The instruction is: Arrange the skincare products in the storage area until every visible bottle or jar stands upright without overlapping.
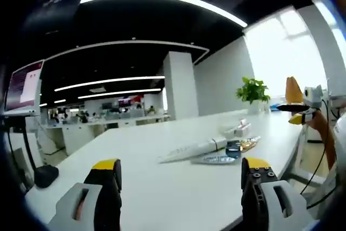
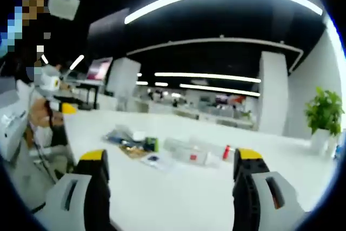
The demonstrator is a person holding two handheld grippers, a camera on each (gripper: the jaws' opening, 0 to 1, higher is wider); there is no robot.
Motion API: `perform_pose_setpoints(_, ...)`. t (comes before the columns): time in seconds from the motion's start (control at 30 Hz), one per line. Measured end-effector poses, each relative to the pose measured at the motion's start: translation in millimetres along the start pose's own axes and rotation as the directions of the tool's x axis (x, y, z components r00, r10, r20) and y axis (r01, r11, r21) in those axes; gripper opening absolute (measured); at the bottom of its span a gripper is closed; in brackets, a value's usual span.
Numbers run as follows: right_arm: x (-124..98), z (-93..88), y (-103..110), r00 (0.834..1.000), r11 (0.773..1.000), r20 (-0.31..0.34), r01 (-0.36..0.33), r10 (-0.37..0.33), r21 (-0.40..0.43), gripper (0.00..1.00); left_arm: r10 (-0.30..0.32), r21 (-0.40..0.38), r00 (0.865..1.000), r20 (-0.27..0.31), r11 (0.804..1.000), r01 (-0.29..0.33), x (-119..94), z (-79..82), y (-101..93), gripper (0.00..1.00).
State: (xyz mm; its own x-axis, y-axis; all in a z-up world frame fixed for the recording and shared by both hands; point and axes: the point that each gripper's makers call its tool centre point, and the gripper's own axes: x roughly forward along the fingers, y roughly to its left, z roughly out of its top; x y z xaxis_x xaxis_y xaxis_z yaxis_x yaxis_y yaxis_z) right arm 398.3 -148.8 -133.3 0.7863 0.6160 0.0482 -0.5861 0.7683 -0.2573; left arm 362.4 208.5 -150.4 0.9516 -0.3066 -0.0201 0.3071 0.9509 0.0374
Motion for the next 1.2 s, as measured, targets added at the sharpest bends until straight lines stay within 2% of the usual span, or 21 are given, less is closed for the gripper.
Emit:
perform_pose_setpoints(0.07,1,0.9,0,1.0,1.0,0.01,-0.005,0.005,0.01,0.93,0.003,-0.001,1.0,0.002,1.0,-0.003,1,0.3,0.0,0.96)
perform_pose_setpoints(0.1,2,4.4,4,0.999,0.997,0.047,-0.026,0.023,0.068,0.97,0.003,-0.006,1.0,0.002,1.0,-0.003,2,0.1,0.0,0.97)
perform_pose_setpoints(0.23,2,0.3,7,0.998,0.993,0.042,-0.044,0.04,0.111,0.96,0.003,-0.009,1.0,-0.012,1.0,-0.003,4,-3.5,0.6,0.98)
perform_pose_setpoints(0.33,3,-4.5,4,0.999,0.993,0.018,-0.034,0.032,0.112,0.96,0.012,-0.011,1.0,-0.016,1.0,-0.012,4,-4.7,2.4,0.99)
perform_pose_setpoints(0.93,4,-6.8,-4,1.0,0.991,0.025,-0.007,0.004,0.137,1.0,-0.04,-0.026,0.999,-0.011,0.999,0.04,6,-5.9,-5.6,0.99)
perform_pose_setpoints(1.07,7,1.1,-1,0.999,0.989,0.053,-0.018,0.01,0.146,1.0,-0.055,-0.05,0.998,0.001,0.997,0.055,8,-4.9,-7.4,0.99)
perform_pose_setpoints(1.2,16,19.1,14,0.988,0.972,0.138,-0.094,0.065,0.217,1.0,-0.082,-0.058,0.997,0.008,0.995,0.082,10,-5.1,-12.8,0.99)
